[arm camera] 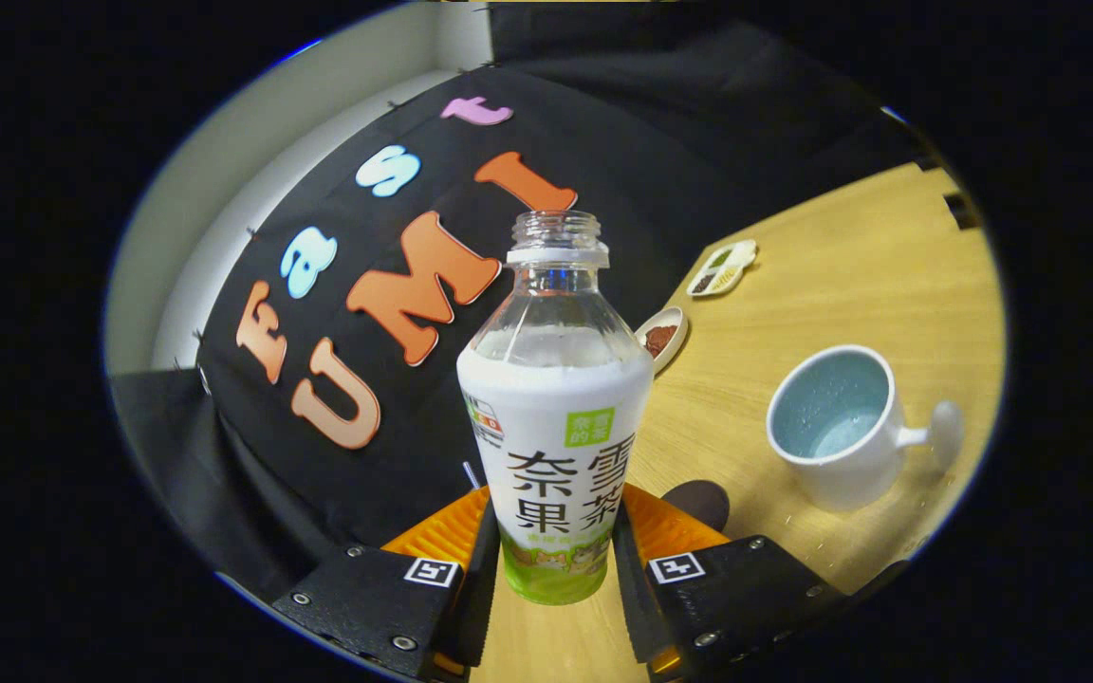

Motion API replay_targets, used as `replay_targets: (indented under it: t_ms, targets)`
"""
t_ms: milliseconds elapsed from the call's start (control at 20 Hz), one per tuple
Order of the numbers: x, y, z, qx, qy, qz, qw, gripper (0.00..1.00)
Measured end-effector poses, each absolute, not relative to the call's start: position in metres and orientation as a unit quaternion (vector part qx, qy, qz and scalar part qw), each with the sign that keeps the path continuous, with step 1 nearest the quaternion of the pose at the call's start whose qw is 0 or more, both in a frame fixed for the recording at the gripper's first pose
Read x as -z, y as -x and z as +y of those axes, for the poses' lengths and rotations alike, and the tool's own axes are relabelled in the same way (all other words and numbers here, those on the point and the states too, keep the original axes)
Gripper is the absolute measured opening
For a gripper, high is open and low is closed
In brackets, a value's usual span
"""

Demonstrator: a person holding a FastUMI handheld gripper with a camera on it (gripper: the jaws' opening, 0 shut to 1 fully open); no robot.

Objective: Take the bottle from table, then pour the juice into the cup, finally place the bottle on the coaster

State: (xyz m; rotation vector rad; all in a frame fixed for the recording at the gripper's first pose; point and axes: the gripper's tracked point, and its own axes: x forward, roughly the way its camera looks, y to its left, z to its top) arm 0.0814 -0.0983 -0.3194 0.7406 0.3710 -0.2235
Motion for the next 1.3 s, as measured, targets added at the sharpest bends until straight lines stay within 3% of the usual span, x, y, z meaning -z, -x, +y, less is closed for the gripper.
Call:
replay_targets:
  t_ms: [350,750,1300]
  targets:
    - [0.32,-0.105,-0.107,0.106,-0.151,0.181,0.966,0.59]
    - [0.352,-0.125,-0.103,0.097,0.028,0.242,0.965,0.58]
    - [0.411,-0.135,-0.095,0.083,0.01,0.3,0.95,0.59]
